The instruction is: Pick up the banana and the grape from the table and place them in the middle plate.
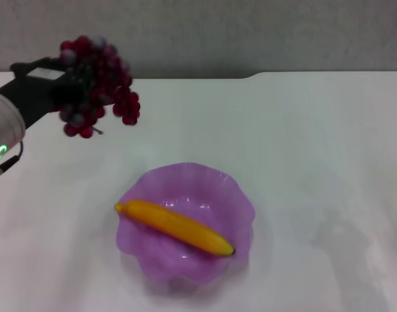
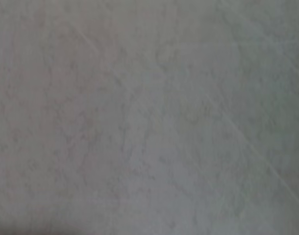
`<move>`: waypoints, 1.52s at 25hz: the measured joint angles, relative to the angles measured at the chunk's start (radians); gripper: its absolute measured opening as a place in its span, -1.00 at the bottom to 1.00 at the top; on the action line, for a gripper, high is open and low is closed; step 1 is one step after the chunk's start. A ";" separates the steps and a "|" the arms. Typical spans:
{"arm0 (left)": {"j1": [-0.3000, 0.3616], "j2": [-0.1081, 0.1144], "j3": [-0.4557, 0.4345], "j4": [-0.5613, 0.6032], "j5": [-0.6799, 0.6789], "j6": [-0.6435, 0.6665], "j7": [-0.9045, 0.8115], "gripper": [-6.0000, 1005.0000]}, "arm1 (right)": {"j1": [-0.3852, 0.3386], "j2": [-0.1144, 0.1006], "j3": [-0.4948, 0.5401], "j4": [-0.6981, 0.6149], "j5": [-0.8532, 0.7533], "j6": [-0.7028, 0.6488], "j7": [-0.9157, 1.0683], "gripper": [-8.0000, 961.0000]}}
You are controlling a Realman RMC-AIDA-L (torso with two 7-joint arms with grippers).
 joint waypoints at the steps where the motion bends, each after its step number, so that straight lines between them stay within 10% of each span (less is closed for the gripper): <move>1: 0.008 0.000 0.000 -0.033 -0.042 -0.032 0.037 -0.51 | 0.003 0.000 0.000 0.007 -0.001 0.000 0.008 -0.92; 13: 0.000 -0.005 0.028 -0.128 -0.374 -0.353 0.384 -0.51 | 0.021 -0.001 0.000 0.032 -0.004 0.000 0.022 -0.92; 38: -0.133 -0.007 0.151 0.271 -0.393 -0.193 0.542 -0.51 | 0.021 0.001 -0.003 0.032 -0.005 -0.006 0.022 -0.92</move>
